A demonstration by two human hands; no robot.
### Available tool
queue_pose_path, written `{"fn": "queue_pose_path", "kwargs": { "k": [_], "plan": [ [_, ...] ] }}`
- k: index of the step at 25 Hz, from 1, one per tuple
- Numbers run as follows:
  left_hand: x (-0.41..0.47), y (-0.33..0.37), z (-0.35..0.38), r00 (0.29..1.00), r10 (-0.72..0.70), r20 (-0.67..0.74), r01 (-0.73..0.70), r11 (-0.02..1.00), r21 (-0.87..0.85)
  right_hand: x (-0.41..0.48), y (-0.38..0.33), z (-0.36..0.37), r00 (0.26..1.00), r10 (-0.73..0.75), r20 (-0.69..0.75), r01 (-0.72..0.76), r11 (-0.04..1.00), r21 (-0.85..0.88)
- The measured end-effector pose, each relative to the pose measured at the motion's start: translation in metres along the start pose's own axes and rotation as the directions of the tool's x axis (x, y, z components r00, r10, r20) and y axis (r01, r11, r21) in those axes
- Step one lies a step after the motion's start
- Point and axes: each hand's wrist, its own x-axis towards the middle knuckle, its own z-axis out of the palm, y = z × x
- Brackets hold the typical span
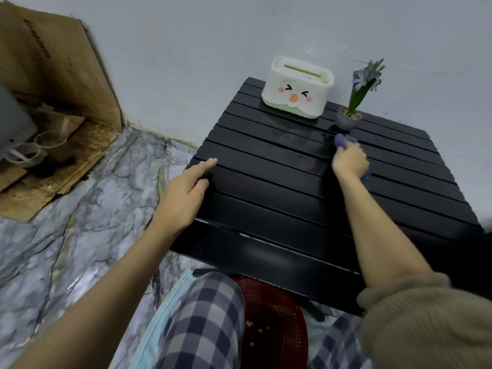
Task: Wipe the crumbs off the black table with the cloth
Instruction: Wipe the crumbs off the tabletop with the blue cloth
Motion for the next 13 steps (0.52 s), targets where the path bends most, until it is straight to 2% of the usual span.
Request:
{"fn": "queue_pose_path", "kwargs": {
  "k": [3, 6, 7, 9, 11, 13],
  "plan": [
    [0.0, -0.003, 0.0, 1.0, 0.007, 0.01, -0.007, 1.0, -0.011, -0.009, -0.05, 0.021, 0.976, -0.198, 0.095, 0.202, 0.979, -0.036],
    [-0.002, 0.001, 0.001, 1.0, 0.012, -0.029, -0.014, 0.995, -0.094, -0.042, -0.103, 0.041, 0.891, -0.402, 0.212, 0.407, 0.913, 0.019],
    [-0.002, 0.003, 0.0, 0.998, 0.018, -0.054, -0.025, 0.992, -0.124, -0.058, -0.119, 0.047, 0.834, -0.496, 0.242, 0.5, 0.865, 0.052],
    [-0.002, 0.005, -0.002, 0.992, 0.008, -0.128, -0.032, 0.982, -0.188, -0.097, -0.144, 0.051, 0.675, -0.673, 0.303, 0.662, 0.733, 0.154],
    [-0.004, 0.007, -0.005, 0.976, -0.032, -0.216, -0.025, 0.966, -0.256, -0.131, -0.151, 0.046, 0.533, -0.771, 0.348, 0.725, 0.628, 0.283],
    [-0.006, 0.006, -0.007, 0.951, -0.074, -0.299, -0.034, 0.939, -0.341, -0.158, -0.141, 0.035, 0.44, -0.823, 0.359, 0.73, 0.561, 0.391]
  ]
}}
